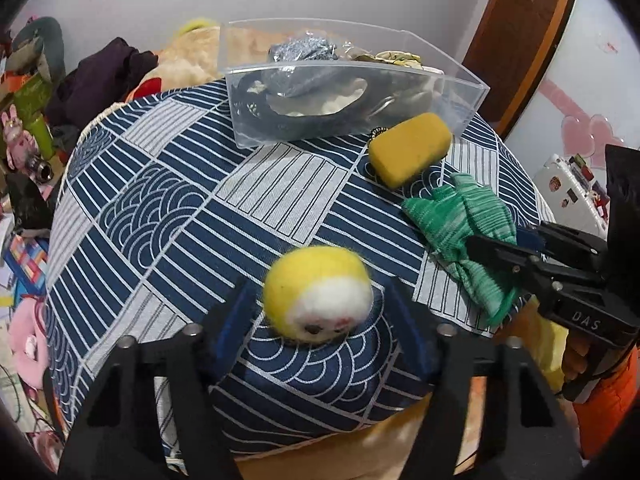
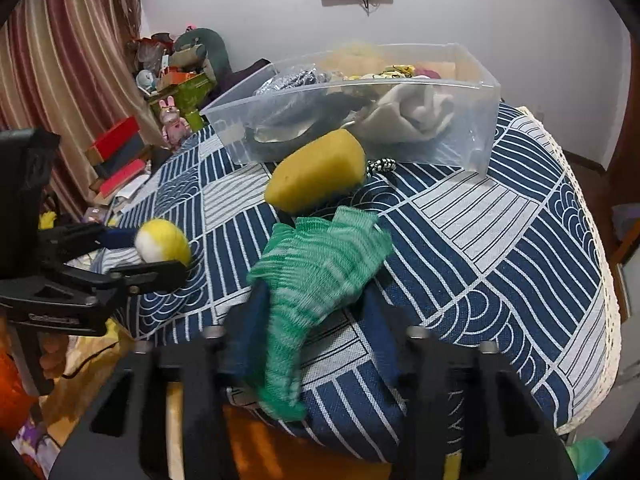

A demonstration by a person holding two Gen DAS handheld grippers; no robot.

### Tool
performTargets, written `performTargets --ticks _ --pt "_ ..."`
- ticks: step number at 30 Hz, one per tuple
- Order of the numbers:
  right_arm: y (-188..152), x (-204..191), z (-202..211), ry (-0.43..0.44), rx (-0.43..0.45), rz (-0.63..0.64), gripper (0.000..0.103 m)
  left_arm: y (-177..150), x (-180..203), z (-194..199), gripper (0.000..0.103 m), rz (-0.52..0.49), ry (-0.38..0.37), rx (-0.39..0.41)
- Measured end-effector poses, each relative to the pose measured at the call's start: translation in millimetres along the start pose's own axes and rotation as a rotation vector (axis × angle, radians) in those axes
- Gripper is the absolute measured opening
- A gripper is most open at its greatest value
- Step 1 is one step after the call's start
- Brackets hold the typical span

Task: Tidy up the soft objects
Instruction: 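Grasp the yellow plush ball with the left gripper while the right grasps the green glove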

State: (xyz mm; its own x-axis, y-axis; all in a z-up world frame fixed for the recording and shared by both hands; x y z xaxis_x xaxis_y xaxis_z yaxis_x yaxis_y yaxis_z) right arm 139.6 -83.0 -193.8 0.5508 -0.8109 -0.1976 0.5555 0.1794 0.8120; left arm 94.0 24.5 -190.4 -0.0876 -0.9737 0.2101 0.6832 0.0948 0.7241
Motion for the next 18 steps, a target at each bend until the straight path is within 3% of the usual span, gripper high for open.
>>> performTargets --ticks 2,5,18 --pt "0.8 0.4 2.6 0.003 0.007 0.001 0.021 1.1 -0.2 -1.2 0.046 0.014 -0.012 -0.002" --pt "4.2 -1.5 8.1 0.001 0.029 0.009 0.014 6.0 0.3 1.3 0.046 0.009 -0.006 0.018" --pt "53.2 1.3 40.0 -0.028 0.211 0.022 0.013 73.9 12.1 24.6 0.046 -0.048 0.011 0.193"
Point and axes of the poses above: each gripper's, at about its wrist camera, not at the fingertips, and z roughly against the way its jaws point, x to its right, y to its top, the point moved 4 cm from there along -z, roughly the way its jaws point, and after that the axes turned 11 degrees about x, right-handed, at the moved point
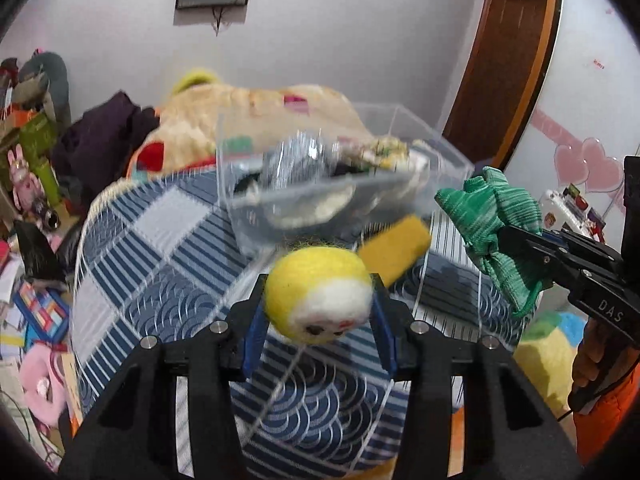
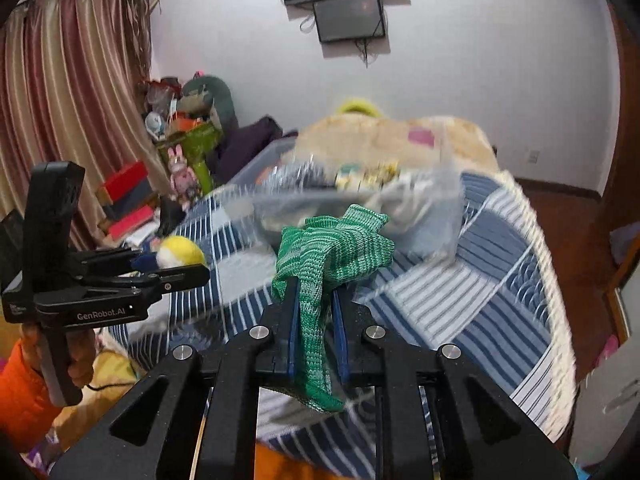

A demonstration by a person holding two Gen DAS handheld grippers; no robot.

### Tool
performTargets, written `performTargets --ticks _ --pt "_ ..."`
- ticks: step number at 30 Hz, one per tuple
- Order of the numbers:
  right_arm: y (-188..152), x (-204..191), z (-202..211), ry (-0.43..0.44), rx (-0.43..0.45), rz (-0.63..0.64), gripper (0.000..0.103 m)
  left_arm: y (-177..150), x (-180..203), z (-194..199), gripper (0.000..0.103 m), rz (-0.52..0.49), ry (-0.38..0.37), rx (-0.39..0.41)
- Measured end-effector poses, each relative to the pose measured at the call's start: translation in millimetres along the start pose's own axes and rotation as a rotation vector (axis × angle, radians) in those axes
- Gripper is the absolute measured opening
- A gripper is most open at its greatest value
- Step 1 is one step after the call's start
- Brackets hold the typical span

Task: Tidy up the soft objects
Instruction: 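Grasp the yellow plush ball with the left gripper while the right grasps the green glove, then drop the plush ball and green glove into the clear box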

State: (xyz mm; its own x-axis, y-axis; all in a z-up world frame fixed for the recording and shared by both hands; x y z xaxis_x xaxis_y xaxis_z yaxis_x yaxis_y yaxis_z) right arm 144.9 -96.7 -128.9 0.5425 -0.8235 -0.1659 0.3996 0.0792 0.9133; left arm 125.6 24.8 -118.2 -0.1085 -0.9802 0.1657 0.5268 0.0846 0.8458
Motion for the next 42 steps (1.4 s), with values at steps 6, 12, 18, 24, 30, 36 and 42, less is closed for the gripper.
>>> performTargets --ticks 6,12,18,24,30,36,42 --pt "28.7 4.3 -6.6 -0.03 0.07 0.014 0.013 35.5 6.9 2.0 0.046 -0.048 0.015 0.091" --pt "55.1 9.0 -18.8 -0.052 0.126 0.018 0.013 64.3 5.6 -12.4 0.046 -0.064 0.032 0.141" --pt "68.8 8.7 -37.7 -0.061 0.141 0.017 0.013 75.5 -3.4 -37.7 0.046 -0.025 0.03 0.129" --pt "68.0 1.4 -69.5 -0.045 0.098 0.022 0.013 75.8 -20.9 -73.9 0.046 0.027 0.05 0.066" --pt "59.5 -1.5 -103.9 -0.035 0.015 0.05 0.013 69.6 -24.3 -95.0 0.046 0.023 0.055 0.023" --pt "44.5 -0.3 -122.8 -0.044 -0.058 0.08 0.013 61.8 -26.7 -110.7 0.046 0.012 0.073 -0.007" --pt "44.7 4.1 -115.8 -0.046 -0.062 0.086 0.016 54.6 -26.3 -112.2 0.051 0.002 0.071 -0.036"
Point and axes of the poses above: each gripper's, at about its wrist camera, not at the fingertips, and z roughly against the way its jaws point, x to its right, y to its top, the point moved 4 cm from there along -z, roughly the way its jaws point, and after that the axes turned 11 degrees about x, right-handed, at the moved point
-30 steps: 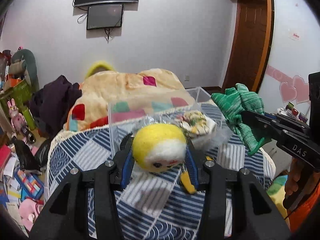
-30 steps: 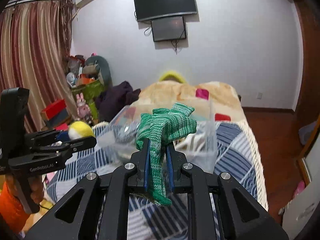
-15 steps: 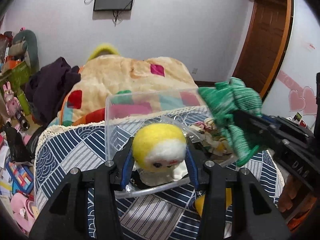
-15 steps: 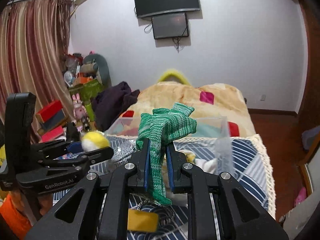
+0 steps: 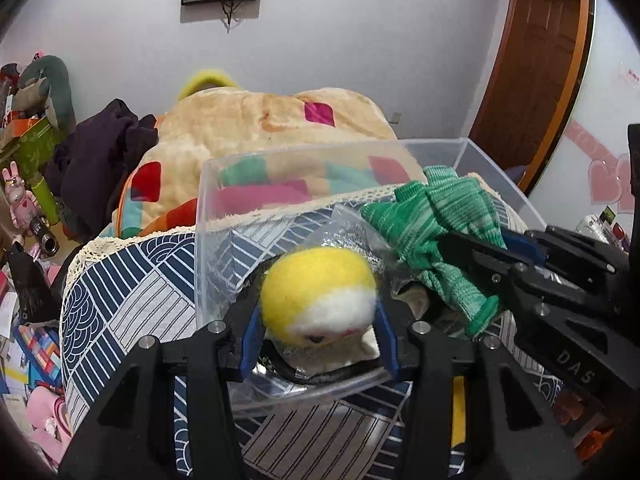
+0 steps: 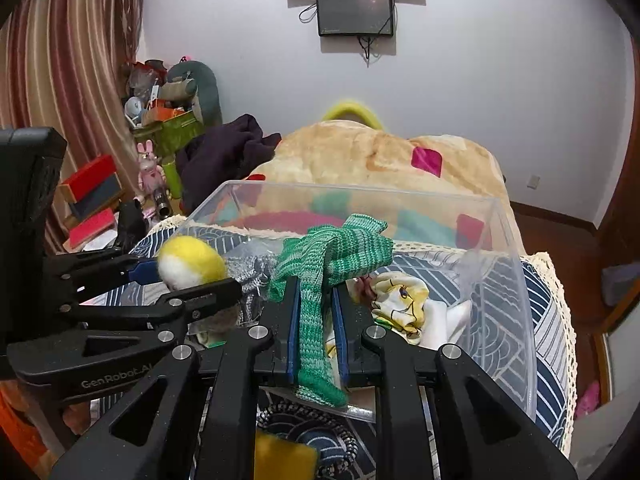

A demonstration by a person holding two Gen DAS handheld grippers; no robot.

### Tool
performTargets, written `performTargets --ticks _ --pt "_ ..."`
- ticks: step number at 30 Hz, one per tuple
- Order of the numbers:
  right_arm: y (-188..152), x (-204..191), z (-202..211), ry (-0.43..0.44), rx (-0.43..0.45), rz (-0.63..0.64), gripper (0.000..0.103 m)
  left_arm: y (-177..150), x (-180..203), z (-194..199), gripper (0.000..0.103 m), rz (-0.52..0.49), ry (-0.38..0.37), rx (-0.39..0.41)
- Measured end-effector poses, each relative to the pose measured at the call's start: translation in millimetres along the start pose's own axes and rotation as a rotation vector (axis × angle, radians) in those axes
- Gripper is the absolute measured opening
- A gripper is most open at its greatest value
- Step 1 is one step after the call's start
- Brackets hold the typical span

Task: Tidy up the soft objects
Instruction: 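Drop the plush ball and green glove into the clear box, then grasp the yellow sponge with the left gripper while the right grasps the beaded cord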

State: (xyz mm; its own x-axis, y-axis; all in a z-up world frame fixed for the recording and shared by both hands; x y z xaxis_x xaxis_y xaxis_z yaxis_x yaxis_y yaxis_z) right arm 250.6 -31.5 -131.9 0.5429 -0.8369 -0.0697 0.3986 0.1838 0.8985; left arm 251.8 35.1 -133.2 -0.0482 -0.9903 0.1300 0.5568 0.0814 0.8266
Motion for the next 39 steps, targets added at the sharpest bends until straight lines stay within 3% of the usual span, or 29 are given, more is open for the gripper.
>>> performTargets --ticks 3,5,11,15,22,31,32,36,39 --pt "1.5 3.8 2.1 -0.019 -0.003 -0.009 0.031 0.6 1.9 7.8 0.056 -0.007 -0.007 0.011" --pt "3.8 6.2 4.3 -0.033 0.011 -0.011 0.049 2.4 3.1 15.1 0.06 -0.01 -0.01 0.025" --pt "8.3 9.5 27.1 -0.072 0.057 0.015 0.067 9.4 8.9 46.2 0.073 -0.025 -0.019 0.076" --pt "8.6 15.1 46.9 -0.074 0.085 0.012 0.069 6.0 17.6 65.2 0.085 -0.045 -0.057 0.091" --pt "-14.5 20.0 70.2 -0.088 0.069 0.03 0.07 -24.2 43.7 71.7 0.086 -0.087 -0.127 0.03" --pt "-51.8 42.8 73.4 -0.122 -0.028 -0.028 0.07 -55.1 81.4 34.0 0.085 -0.115 -0.186 -0.072" --pt "-54.6 46.2 71.8 -0.116 -0.04 -0.042 0.07 -56.7 82.9 30.5 0.084 -0.114 -0.186 -0.077" --pt "-60.8 49.9 71.3 -0.094 -0.051 -0.07 0.069 -62.8 88.7 17.6 0.06 -0.104 -0.204 -0.103" --pt "-63.7 44.8 66.9 -0.063 -0.061 -0.075 0.062 -65.2 87.1 18.8 0.055 -0.092 -0.217 -0.092"
Point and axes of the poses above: each gripper's, at about its wrist camera, not at the fingertips, and z roughly against the way its jaws point, x to its right, y to its top, the point moved 4 cm from there along -z, roughly the way its jaws point, and after that the axes turned 11 degrees about x, right-handed, at the moved point
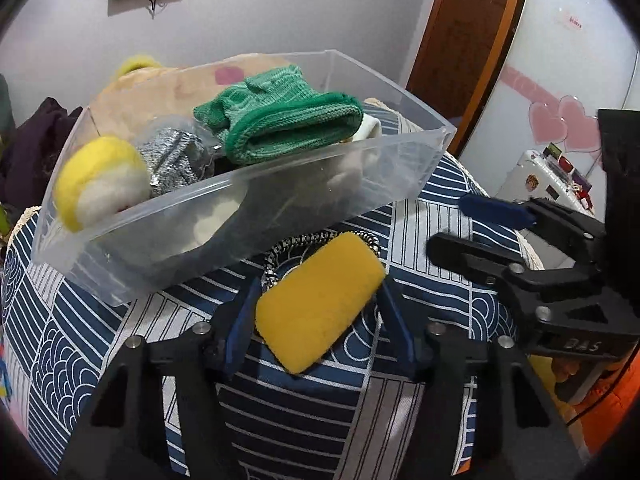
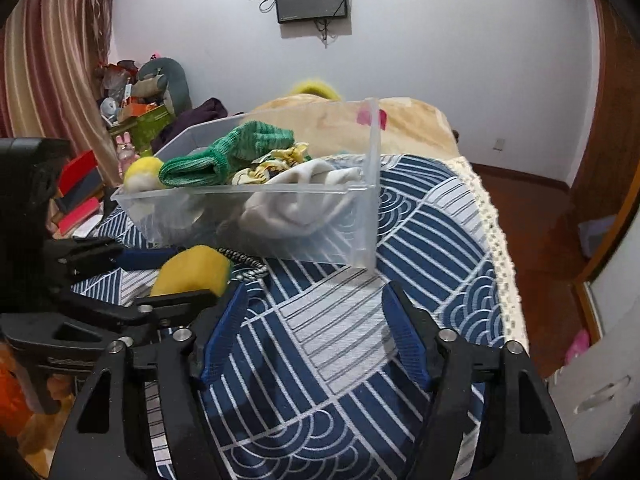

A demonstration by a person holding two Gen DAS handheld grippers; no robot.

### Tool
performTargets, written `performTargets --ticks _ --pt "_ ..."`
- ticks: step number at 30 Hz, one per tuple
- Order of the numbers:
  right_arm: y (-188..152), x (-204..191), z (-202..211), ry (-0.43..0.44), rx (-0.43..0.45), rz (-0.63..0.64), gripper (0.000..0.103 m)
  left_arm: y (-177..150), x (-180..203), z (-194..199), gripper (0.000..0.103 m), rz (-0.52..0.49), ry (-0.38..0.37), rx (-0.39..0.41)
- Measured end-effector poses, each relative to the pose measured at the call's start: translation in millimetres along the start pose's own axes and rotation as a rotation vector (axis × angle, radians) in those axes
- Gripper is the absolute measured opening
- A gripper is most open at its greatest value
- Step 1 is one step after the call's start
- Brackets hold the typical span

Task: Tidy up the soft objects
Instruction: 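Grasp the yellow sponge with the left gripper while the right grasps the beaded cord, then lower the sponge and beaded cord into the clear box, open both grippers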

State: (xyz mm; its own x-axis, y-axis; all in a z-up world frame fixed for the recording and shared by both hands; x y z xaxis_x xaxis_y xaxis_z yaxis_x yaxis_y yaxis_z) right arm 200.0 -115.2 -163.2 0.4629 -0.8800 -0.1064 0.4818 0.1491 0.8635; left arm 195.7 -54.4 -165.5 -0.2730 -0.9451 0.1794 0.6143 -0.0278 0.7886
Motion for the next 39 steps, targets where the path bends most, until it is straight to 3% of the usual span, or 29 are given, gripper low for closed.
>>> performTargets --ticks 8,13,17,25,39 --pt "-0.1 -22.5 -23.5 0.084 -0.044 0.008 0.044 -10.5 -5.4 20.0 0.052 -0.031 -0.005 0.014" --pt "-1.1 -31.9 -36.9 0.1 -0.076 0.029 0.042 -15.5 -16.4 33.5 0.052 -0.011 0.025 0.028" --pt "-6.8 -33.4 -47.3 0.118 -0.11 0.019 0.019 -9.7 -29.5 47.9 0.052 0.024 0.047 0.06" --pt "-4.1 -39.9 -20.8 0.1 -0.028 0.077 0.006 13.1 -41.7 77.0 0.052 0.056 0.077 0.151" --pt "53.1 -38.7 35.9 0.106 0.202 0.107 0.006 77.1 -60.6 108.2 0.052 0.066 0.14 0.319"
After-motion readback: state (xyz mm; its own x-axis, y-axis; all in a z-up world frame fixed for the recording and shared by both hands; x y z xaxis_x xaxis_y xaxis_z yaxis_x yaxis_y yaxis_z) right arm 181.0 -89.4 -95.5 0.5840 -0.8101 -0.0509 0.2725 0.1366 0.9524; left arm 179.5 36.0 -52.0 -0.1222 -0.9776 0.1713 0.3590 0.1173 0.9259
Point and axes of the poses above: each gripper's, at about its wrist camera, not at the fingertips, and z roughly against the way its jaws point, x to its right, y to its top, the point moved 4 cm from there along -z, roughly the way its jaws point, and after that the axes turned 11 degrees about x, right-handed, at the moved point
